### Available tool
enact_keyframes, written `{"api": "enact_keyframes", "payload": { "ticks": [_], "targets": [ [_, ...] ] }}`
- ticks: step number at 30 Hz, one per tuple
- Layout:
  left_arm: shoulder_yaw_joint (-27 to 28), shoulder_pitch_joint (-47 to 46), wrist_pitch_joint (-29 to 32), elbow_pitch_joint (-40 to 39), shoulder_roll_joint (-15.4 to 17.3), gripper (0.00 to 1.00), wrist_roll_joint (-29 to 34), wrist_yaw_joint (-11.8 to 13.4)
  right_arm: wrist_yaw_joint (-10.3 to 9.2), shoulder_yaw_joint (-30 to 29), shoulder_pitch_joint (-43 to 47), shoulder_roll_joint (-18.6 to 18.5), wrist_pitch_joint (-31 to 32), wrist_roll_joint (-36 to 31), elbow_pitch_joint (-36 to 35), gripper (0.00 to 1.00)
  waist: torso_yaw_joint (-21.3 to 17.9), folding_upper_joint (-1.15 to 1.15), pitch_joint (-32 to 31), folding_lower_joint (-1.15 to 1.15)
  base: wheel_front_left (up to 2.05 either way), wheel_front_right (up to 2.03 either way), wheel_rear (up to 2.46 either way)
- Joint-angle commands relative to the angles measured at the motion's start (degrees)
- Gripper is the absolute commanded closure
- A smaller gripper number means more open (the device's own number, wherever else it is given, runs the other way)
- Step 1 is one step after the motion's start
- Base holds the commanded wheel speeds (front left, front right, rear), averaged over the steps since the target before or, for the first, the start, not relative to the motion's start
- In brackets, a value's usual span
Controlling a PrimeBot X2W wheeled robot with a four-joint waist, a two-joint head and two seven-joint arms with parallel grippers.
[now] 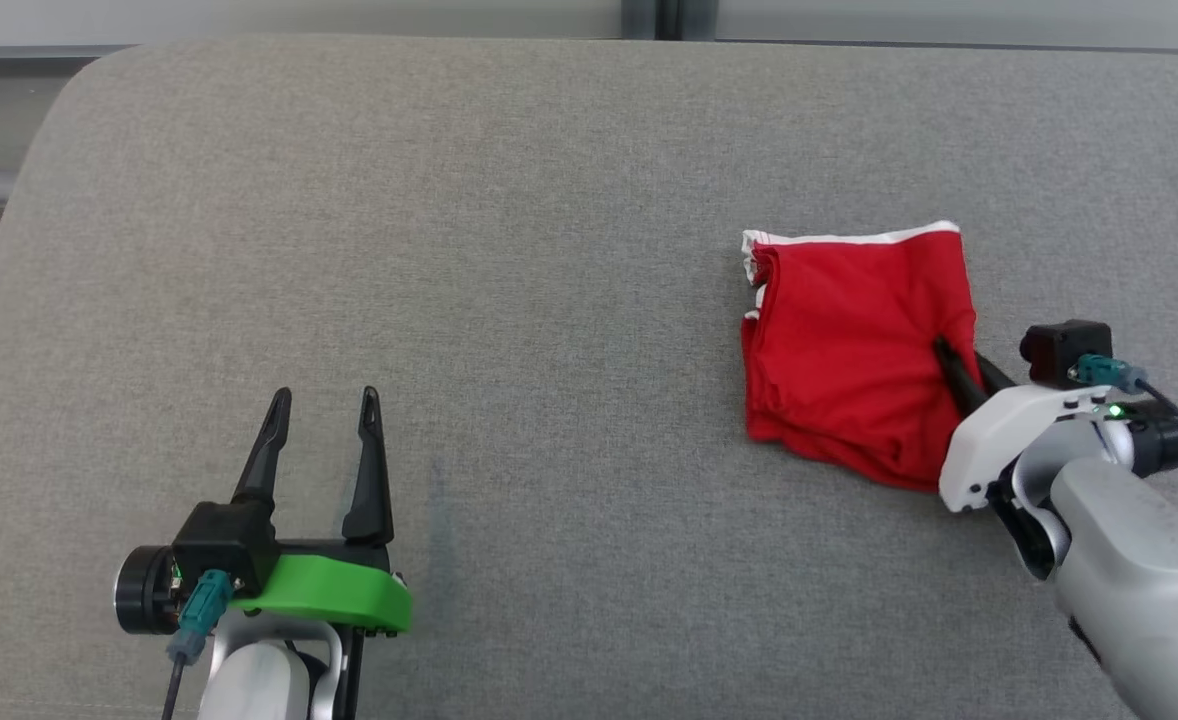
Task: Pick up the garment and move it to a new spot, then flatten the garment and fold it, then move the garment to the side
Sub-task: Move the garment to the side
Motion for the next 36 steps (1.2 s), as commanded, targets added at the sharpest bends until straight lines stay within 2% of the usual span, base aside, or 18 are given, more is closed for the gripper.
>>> {"api": "enact_keyframes", "payload": {
  "ticks": [1,12,22,27,36],
  "targets": [
    [-0.1,-1.1,-0.2,-0.2,0.1,0.0,0.1,0.0,-0.22,1.2,-1.6,-1.9,-0.3,-0.4,-0.4,1.0,-1.3,0.0,1.3,0.0,0.0,0.0,0.0],
    [-1.0,-5.0,-0.2,-1.3,0.2,0.0,2.2,0.1,-0.19,11.5,-11.3,-14.9,0.7,1.5,-6.7,1.0,-8.3,0.0,9.1,0.0,0.0,0.0,0.0],
    [-0.5,-8.5,-0.2,-2.8,0.9,0.0,5.6,-0.3,-0.19,14.7,-21.3,-27.6,0.9,6.4,-10.1,1.0,-16.0,0.0,16.1,0.0,0.0,0.0,0.0],
    [-0.8,-8.8,-0.2,-4.0,1.7,0.0,7.0,-0.5,-0.19,15.4,-24.8,-31.1,1.5,8.8,-9.1,1.0,-18.2,0.0,18.1,0.0,0.0,0.0,0.0],
    [-1.8,-9.5,-0.2,-6.3,2.7,0.0,8.1,-0.6,-0.19,16.4,-31.0,-32.7,2.1,12.3,-2.1,1.0,-18.1,0.0,20.8,0.0,0.0,0.0,0.0]
  ]
}}
